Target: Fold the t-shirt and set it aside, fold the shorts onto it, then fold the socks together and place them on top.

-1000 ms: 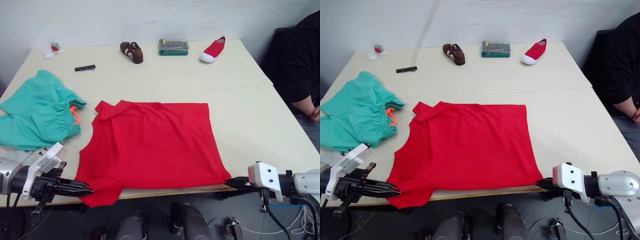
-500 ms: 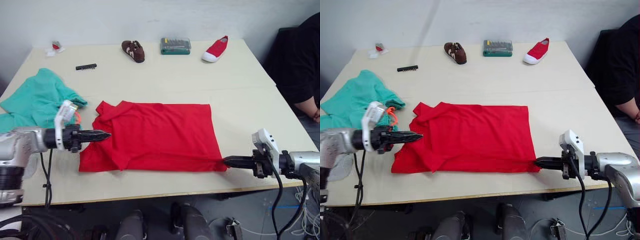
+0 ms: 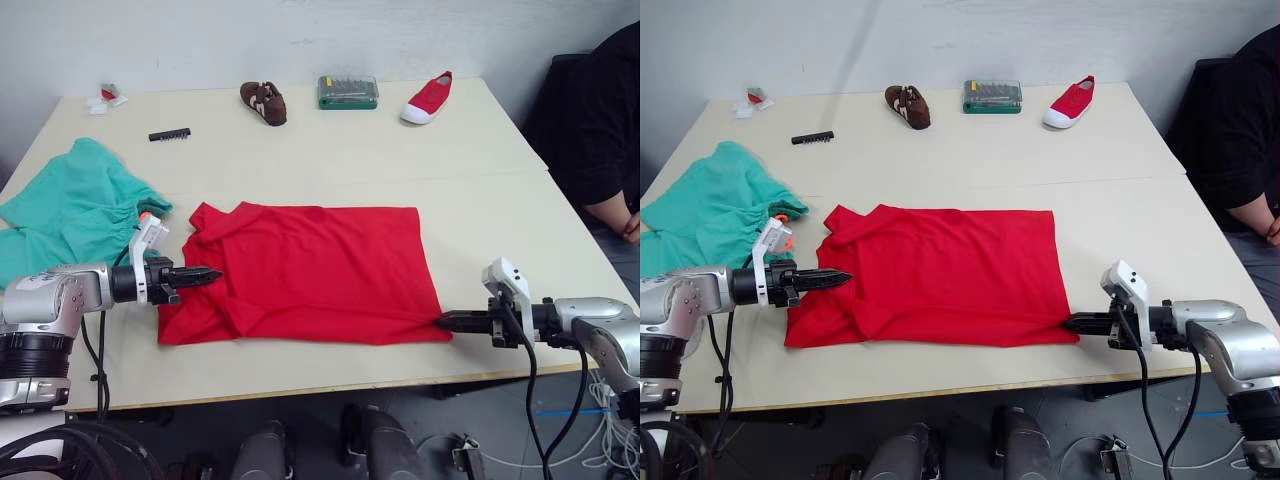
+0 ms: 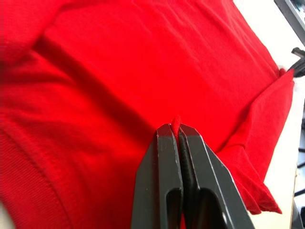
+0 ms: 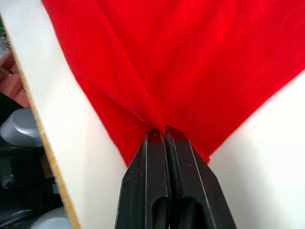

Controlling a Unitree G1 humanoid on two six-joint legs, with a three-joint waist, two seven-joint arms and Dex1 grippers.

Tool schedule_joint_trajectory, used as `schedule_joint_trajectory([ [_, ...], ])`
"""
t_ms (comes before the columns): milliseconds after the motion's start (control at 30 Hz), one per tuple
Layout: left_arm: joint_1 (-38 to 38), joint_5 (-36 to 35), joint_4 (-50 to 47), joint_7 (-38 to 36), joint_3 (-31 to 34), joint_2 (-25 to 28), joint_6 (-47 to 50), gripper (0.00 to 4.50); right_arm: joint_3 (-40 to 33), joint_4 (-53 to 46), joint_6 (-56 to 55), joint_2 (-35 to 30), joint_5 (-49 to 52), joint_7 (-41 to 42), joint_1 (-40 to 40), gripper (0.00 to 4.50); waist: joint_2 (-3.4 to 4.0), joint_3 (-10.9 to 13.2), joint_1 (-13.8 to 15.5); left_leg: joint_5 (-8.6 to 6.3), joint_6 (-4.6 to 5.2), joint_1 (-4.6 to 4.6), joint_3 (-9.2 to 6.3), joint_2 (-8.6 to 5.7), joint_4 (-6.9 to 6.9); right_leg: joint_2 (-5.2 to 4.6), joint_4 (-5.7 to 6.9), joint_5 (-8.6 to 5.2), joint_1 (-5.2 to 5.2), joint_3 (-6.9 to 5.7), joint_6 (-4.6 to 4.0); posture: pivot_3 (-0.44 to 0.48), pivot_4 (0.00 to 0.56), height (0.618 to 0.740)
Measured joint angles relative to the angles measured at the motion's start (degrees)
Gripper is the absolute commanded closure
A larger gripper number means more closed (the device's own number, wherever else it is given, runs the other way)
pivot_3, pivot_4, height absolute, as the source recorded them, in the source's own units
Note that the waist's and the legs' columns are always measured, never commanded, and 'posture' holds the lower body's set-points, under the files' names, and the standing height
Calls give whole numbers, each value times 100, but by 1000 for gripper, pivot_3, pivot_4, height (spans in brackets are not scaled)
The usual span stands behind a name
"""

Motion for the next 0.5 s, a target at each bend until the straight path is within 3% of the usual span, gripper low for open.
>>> schedule_joint_trajectory([
  [167, -1, 6, 91, 149, 7, -94, 28, 4483, -5, 111, -30, 28, -7, -89, -141, 4500, 0, 0, -10, 1, -2, 1, -1, 1, 0, 1, 2, 0, 0, 0, -1, 0, 150, 740],
  [200, -1, 9, 113, 172, 7, -94, 32, 4284, -5, 114, -21, 28, -7, -107, -156, 4316, 0, 0, -11, 1, -2, 1, -1, 1, 0, 1, 1, 0, 0, 0, -1, 0, 150, 740],
  [300, -1, 9, 126, 261, 73, -132, 34, 3560, -33, 116, 80, 28, 8, -196, -205, 3599, 0, 0, -11, 1, -2, 0, -2, 0, 0, -1, 1, 0, 0, 0, -1, 0, 150, 740],
  [500, 15, -93, 56, 470, 716, -64, -45, 1760, -942, -353, 394, -27, 324, -580, -225, 1602, 0, 0, -23, 0, -5, -1, -4, 3, -2, -3, 0, 0, -2, -3, -1, 0, 150, 740],
])
